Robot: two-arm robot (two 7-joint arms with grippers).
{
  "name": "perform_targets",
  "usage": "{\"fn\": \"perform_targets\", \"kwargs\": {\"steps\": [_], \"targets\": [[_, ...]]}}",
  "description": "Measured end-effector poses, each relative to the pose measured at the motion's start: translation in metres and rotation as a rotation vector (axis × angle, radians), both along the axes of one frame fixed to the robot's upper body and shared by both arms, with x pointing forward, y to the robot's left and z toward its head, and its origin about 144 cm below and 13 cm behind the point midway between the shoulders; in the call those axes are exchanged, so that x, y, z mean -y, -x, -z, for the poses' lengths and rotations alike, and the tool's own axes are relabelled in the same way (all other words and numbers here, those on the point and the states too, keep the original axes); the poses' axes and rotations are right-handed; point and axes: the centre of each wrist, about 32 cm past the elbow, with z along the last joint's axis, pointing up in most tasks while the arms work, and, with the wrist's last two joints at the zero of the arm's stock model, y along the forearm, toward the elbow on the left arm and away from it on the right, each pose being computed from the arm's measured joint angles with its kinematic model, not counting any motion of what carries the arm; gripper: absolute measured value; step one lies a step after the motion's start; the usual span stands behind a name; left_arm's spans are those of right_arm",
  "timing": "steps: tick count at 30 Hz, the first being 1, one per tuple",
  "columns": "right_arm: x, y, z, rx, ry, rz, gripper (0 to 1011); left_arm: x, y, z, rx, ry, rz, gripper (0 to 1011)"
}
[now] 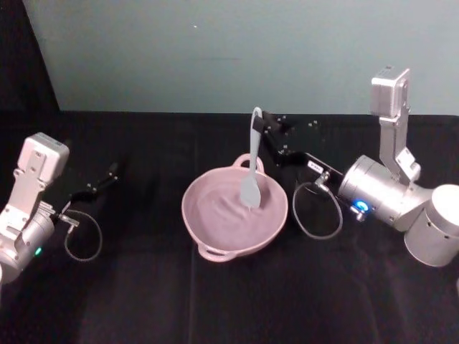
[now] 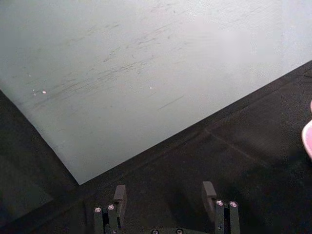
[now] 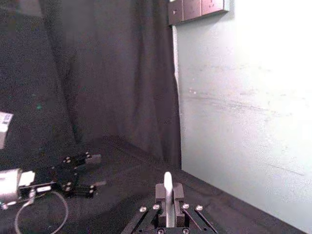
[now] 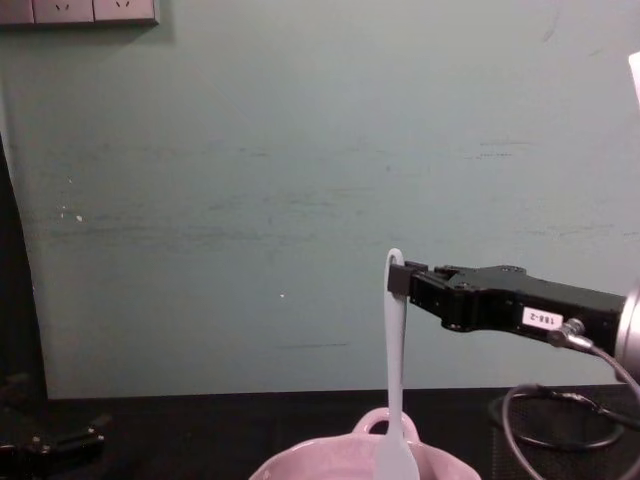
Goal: Use the one hand to pick up the spoon and stir the clear water in the bowl.
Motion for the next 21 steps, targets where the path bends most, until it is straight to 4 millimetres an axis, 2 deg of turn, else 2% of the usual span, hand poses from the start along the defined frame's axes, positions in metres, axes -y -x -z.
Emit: {"fn": "perform_targets", "kwargs": {"steps": [4,11,17,21], "targets": [[-0.001,0.01,-0.001,0.0,0.01,-0.013,99,0.0,0.0,0.0,0.0,0.0,0.0,1011],[-0.016,0.022,-0.001,-0.001,0.012,-0.072,98,0.0,0.0,0.0,0.0,0.0,0.0,1011],[-0.036,0.02,0.001,-0.005,-0.001,-0.129,98,0.0,0.0,0.0,0.0,0.0,0.0,1011],[-0.045,0.012,0.001,0.004,-0.013,-0.144,98,0.0,0.0,0.0,0.0,0.0,0.0,1011]]}}
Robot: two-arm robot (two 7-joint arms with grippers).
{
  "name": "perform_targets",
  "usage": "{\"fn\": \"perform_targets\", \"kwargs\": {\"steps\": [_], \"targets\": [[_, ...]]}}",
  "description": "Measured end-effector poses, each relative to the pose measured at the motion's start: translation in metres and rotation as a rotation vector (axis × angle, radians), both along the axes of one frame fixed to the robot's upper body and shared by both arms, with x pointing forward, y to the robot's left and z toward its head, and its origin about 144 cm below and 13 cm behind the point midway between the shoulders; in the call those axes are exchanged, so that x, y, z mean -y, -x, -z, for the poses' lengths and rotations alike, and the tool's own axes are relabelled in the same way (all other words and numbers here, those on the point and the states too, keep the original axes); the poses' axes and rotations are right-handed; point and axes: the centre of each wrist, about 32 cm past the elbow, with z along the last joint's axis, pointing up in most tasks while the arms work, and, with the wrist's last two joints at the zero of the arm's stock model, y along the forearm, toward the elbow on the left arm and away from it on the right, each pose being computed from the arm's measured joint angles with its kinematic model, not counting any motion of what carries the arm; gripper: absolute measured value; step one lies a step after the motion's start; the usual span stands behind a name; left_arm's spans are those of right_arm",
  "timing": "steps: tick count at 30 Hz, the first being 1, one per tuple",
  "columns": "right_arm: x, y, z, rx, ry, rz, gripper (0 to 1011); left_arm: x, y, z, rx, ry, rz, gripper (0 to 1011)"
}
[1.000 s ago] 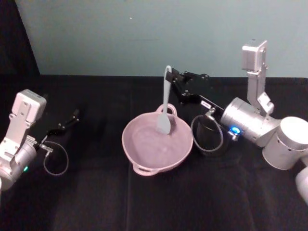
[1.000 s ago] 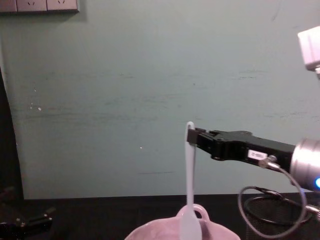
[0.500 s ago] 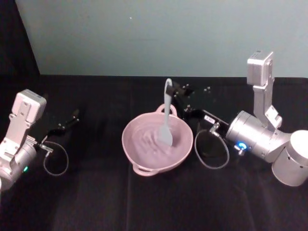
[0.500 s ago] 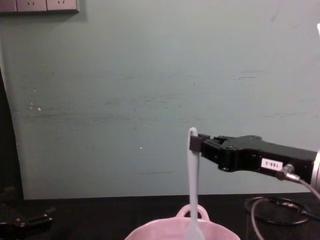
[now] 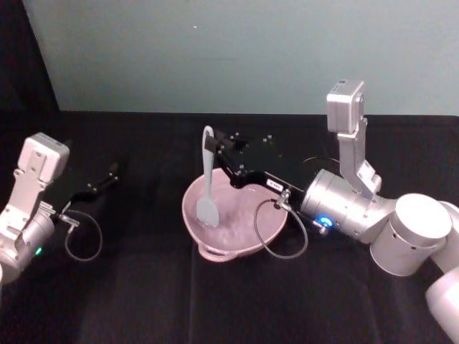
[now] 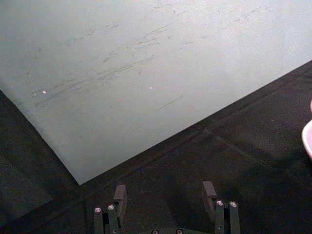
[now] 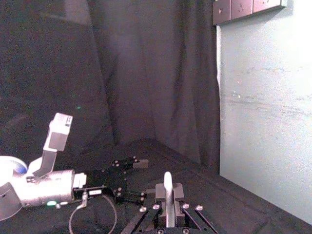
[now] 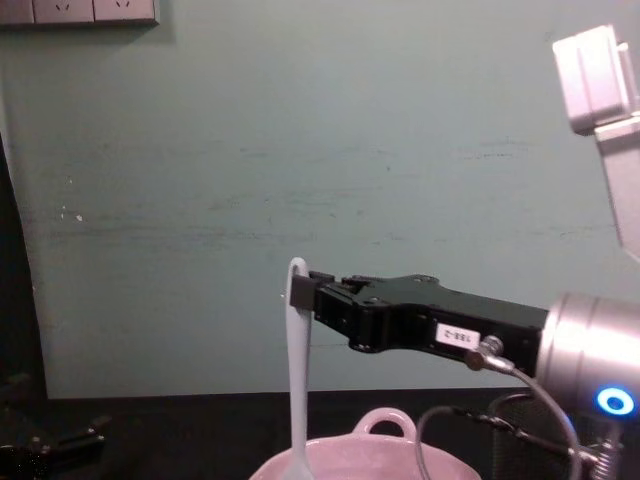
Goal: Use the one hand to pick up the spoon and stir the clear water in the bowl.
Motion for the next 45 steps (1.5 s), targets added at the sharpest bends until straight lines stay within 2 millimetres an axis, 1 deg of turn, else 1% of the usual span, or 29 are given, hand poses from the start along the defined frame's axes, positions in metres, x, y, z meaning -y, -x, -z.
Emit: {"fn": "perform_targets", "kwargs": {"steps": [5,9,14,18,23,27,31,36,39,41,44,45], "targets": [[-0.002,-0.011,0.001,0.006,-0.012,0.01,98,0.0,0.0,0.0,0.0,0.0,0.0,1011],[0.002,-0.02,0.004,0.003,-0.025,0.033,98,0.0,0.0,0.0,0.0,0.0,0.0,1011],[0.014,-0.03,0.01,-0.012,-0.044,0.085,98,0.0,0.0,0.0,0.0,0.0,0.0,1011],[0.026,-0.032,0.012,-0.015,-0.051,0.126,98,0.0,0.0,0.0,0.0,0.0,0.0,1011],[0.041,-0.026,0.01,-0.012,-0.048,0.168,98,0.0,0.0,0.0,0.0,0.0,0.0,1011],[0.047,-0.019,0.007,-0.008,-0.035,0.176,98,0.0,0.0,0.0,0.0,0.0,0.0,1011],[0.048,-0.011,0.004,-0.005,-0.016,0.17,98,0.0,0.0,0.0,0.0,0.0,0.0,1011],[0.045,0.0,0.002,-0.003,0.004,0.151,98,0.0,0.0,0.0,0.0,0.0,0.0,1011],[0.039,0.007,0.0,0.001,0.008,0.125,98,0.0,0.0,0.0,0.0,0.0,0.0,1011],[0.035,0.009,-0.001,0.004,0.006,0.113,98,0.0,0.0,0.0,0.0,0.0,0.0,1011],[0.024,0.012,-0.001,0.006,-0.002,0.077,98,0.0,0.0,0.0,0.0,0.0,0.0,1011],[0.024,0.012,-0.001,0.006,-0.002,0.077,98,0.0,0.0,0.0,0.0,0.0,0.0,1011]]}}
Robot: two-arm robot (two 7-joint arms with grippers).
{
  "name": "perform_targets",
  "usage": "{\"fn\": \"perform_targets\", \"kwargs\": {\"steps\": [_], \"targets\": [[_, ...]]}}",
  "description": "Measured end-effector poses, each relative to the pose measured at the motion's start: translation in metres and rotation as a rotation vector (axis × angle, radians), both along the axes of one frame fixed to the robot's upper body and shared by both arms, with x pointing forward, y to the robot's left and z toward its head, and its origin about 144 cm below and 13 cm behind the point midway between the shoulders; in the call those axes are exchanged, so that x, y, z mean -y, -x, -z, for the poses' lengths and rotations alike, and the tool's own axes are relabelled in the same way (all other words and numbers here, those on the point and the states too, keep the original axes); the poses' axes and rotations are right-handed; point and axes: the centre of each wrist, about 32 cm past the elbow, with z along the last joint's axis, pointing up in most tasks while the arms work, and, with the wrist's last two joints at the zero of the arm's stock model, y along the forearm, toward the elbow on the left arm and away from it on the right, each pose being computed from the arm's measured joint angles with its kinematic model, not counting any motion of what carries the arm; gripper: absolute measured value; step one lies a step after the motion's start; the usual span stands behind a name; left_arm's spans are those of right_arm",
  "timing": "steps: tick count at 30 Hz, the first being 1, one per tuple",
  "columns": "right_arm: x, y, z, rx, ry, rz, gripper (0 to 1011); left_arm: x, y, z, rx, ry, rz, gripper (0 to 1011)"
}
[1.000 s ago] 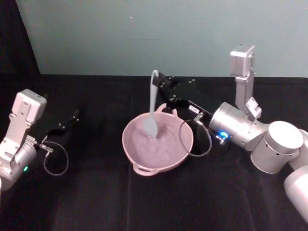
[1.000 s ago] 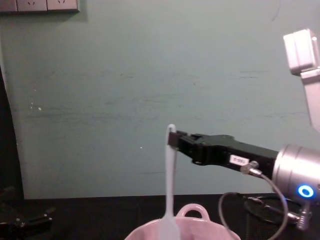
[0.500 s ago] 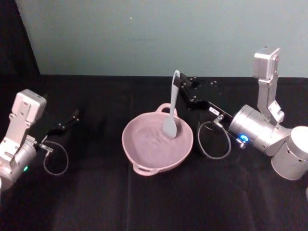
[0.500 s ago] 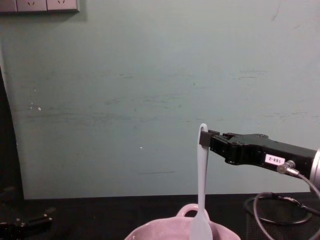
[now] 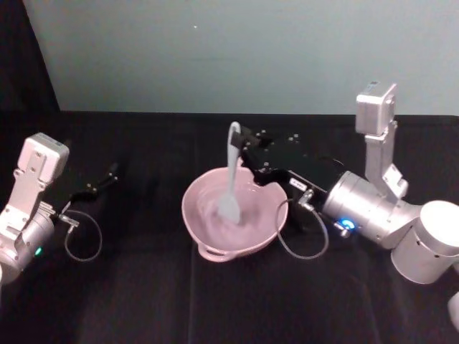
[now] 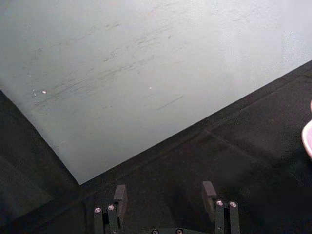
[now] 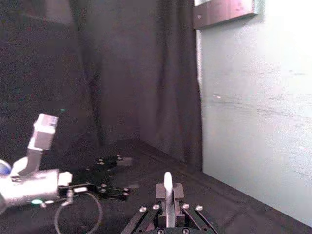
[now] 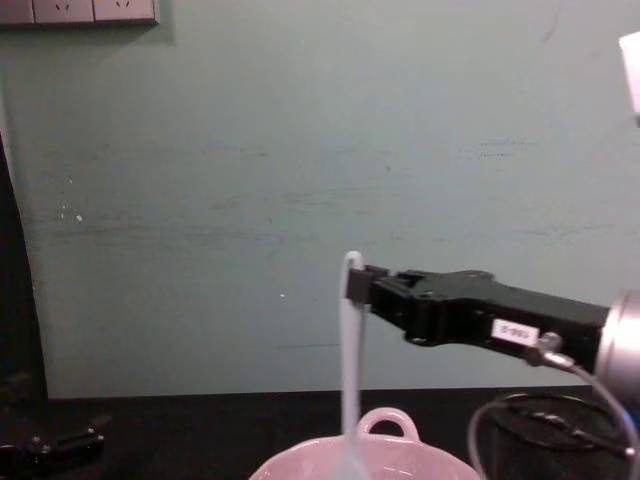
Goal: Use the one hand to pick up the spoon and stir the clear water in the bowl.
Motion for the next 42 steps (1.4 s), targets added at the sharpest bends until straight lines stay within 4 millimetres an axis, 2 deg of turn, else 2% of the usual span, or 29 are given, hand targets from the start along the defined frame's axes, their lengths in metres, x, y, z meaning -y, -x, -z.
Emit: {"fn": "perform_targets", "kwargs": {"steps": [6,16,20,26,34,42], "targets": [[-0.019,-0.008,0.001,-0.001,-0.013,-0.051,98,0.0,0.0,0.0,0.0,0.0,0.0,1011],[-0.026,-0.031,0.009,-0.011,-0.039,-0.043,98,0.0,0.0,0.0,0.0,0.0,0.0,1011],[-0.019,-0.041,0.012,-0.018,-0.044,-0.011,99,0.0,0.0,0.0,0.0,0.0,0.0,1011],[-0.003,-0.043,0.012,-0.016,-0.046,0.05,98,0.0,0.0,0.0,0.0,0.0,0.0,1011],[0.021,-0.032,0.01,-0.008,-0.042,0.111,98,0.0,0.0,0.0,0.0,0.0,0.0,1012],[0.027,-0.016,0.008,-0.01,-0.024,0.113,98,0.0,0.0,0.0,0.0,0.0,0.0,1011]]}}
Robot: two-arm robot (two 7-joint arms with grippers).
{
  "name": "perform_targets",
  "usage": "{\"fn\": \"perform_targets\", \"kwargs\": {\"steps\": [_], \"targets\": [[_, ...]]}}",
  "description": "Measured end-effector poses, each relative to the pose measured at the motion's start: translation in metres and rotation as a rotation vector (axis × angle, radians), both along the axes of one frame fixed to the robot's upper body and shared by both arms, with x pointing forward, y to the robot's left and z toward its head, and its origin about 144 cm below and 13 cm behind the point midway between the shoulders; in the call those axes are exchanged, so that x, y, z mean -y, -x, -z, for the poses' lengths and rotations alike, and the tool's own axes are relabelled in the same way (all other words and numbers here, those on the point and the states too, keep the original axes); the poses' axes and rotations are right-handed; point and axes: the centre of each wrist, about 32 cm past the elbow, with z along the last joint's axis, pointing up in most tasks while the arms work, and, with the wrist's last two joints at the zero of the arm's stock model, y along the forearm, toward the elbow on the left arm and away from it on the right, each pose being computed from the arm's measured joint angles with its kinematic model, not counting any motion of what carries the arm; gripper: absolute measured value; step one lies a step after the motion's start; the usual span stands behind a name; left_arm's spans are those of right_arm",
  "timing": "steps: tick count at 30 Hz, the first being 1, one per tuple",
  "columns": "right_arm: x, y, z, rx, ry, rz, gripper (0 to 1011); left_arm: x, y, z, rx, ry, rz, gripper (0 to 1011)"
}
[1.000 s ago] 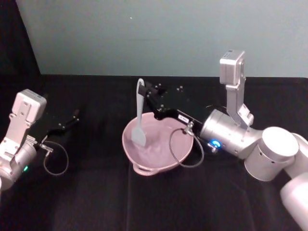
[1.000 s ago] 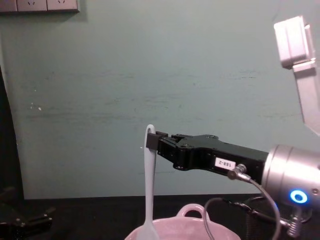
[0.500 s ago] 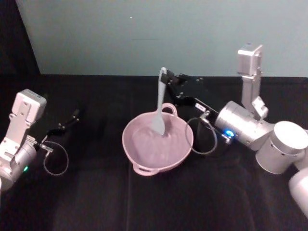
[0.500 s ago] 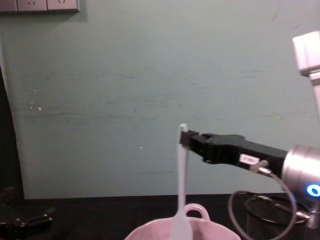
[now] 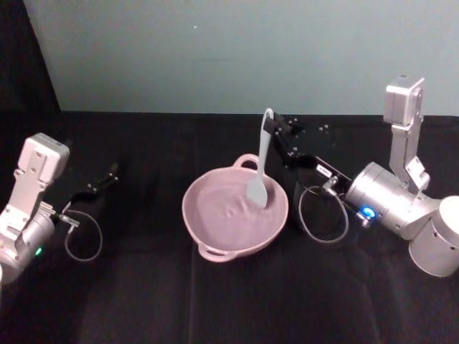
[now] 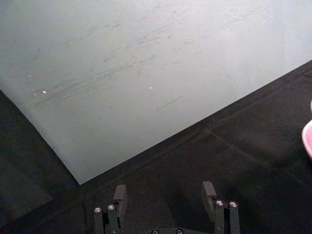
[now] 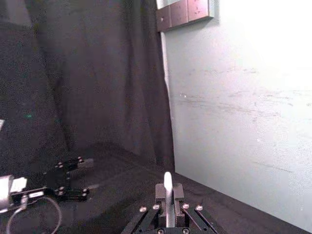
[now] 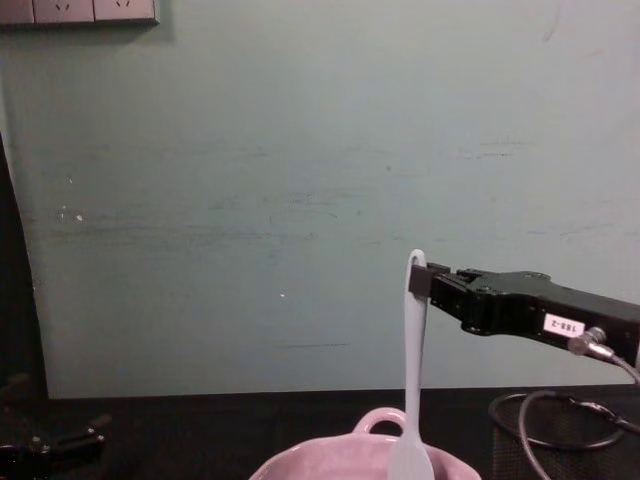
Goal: Use the one hand to pick up the spoon and stir the clear water in the bowl.
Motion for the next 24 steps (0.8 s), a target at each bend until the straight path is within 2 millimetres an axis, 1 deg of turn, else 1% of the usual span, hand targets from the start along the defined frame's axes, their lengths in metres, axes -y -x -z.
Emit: {"fn": "perform_targets", "kwargs": {"steps": [6,13,14,20,24], "targets": [[-0.007,0.012,-0.004,0.007,0.007,-0.033,98,0.0,0.0,0.0,0.0,0.0,0.0,1011],[-0.026,0.02,-0.004,0.004,0.017,-0.102,98,0.0,0.0,0.0,0.0,0.0,0.0,1011],[-0.031,0.02,-0.003,0.003,0.016,-0.119,98,0.0,0.0,0.0,0.0,0.0,0.0,1011],[-0.047,0.016,-0.001,-0.003,0.01,-0.162,99,0.0,0.0,0.0,0.0,0.0,0.0,1011],[-0.054,0.005,0.0,0.002,0.005,-0.175,98,0.0,0.0,0.0,0.0,0.0,0.0,1011]]}}
